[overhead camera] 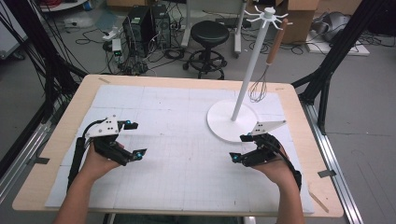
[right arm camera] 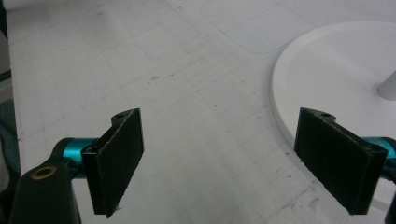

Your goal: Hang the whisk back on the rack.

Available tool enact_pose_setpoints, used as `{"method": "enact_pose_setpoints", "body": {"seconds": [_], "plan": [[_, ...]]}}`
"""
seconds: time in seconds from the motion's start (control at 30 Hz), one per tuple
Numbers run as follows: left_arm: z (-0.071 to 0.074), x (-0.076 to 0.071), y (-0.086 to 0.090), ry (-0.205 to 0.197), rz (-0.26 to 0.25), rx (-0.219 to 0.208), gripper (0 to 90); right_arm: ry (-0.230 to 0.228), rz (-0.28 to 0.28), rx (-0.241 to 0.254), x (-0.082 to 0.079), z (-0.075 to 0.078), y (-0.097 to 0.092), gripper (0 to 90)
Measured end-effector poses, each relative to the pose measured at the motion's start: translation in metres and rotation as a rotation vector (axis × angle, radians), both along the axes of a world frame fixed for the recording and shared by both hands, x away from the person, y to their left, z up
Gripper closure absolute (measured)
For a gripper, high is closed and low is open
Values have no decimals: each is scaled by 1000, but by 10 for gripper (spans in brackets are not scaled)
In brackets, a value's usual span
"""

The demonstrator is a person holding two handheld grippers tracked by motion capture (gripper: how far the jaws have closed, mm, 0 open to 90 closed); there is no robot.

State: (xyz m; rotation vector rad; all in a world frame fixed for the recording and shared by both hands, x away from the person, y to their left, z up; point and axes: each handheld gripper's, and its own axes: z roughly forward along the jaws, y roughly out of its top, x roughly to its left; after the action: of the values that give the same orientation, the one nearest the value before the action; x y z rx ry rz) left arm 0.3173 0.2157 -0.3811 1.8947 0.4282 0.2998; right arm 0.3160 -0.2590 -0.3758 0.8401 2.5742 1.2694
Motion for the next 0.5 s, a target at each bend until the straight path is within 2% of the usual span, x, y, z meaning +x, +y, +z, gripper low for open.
{"method": "enact_pose_setpoints", "body": {"seconds": [0.5], "plan": [[-2,-2,0,2,-12,3,16,-1,10,-18,2,-2,7,146]]}}
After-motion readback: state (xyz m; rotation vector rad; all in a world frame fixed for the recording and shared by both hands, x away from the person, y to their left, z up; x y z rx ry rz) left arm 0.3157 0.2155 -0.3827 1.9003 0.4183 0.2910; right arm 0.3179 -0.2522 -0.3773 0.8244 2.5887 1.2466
